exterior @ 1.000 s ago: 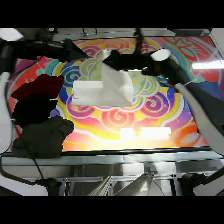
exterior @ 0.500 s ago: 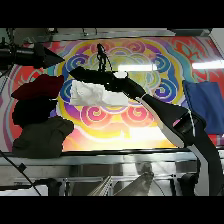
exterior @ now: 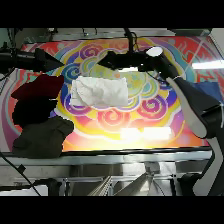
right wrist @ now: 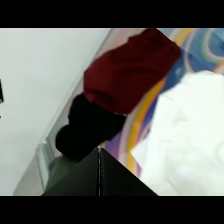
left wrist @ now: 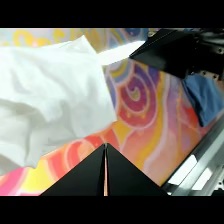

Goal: Fold the shirts.

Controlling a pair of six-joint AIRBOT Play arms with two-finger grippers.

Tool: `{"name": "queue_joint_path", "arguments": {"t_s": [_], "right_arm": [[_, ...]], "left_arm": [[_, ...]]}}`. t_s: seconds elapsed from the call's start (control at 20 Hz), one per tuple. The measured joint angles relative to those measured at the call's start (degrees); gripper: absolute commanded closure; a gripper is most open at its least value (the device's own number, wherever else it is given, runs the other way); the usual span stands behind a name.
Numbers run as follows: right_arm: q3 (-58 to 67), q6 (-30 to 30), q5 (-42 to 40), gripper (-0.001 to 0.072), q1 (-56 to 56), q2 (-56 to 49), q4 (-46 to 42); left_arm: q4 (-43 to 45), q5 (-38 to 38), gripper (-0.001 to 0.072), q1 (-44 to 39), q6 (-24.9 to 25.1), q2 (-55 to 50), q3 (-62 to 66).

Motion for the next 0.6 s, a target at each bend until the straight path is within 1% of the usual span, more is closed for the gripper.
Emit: {"name": "queue_joint_path", "arguments": {"t_s": [0.15,0.2,0.25,0.3,0.35,0.4,0.45,0.5,0.6], "right_arm": [[0.0,7.9,5.9,0.0696,-5.1,1.7,-9.2],[0.0,10.2,7.2,0.0678,-6.6,2.0,-11.5],[0.0,12.2,8.4,0.0507,-8.1,2.1,-13.5],[0.0,13.3,9.5,0.0302,-9.3,2.2,-14.7],[0.0,14.4,10.7,0.0228,-10.4,2.1,-15.8],[0.0,15.2,11.5,0.0224,-11.3,1.9,-16.7],[0.0,16.1,12.3,0.0181,-12.0,1.6,-18.1],[0.0,16.9,13.1,0.0066,-12.6,1.0,-19.6],[0.0,18.5,14.5,0.0054,-13.2,-0.7,-22.4]], "left_arm": [[11.1,1.9,0.0704,-1.3,-4.8,-1.4,-0.1],[15.0,2.8,0.0704,-2.0,-6.5,-2.6,0.0],[18.2,3.3,0.0703,-2.9,-7.9,-4.1,0.4],[20.9,3.6,0.0703,-4.0,-9.0,-6.3,1.1],[22.9,3.6,0.0703,-5.2,-9.9,-8.6,2.1],[24.2,3.4,0.0703,-6.3,-10.4,-10.7,3.4],[25.3,2.4,0.0703,-7.4,-11.0,-12.9,5.0],[25.9,1.1,0.0702,-8.4,-11.4,-14.6,6.4],[26.6,-1.8,0.0696,-10.2,-11.5,-16.7,9.2]]}}
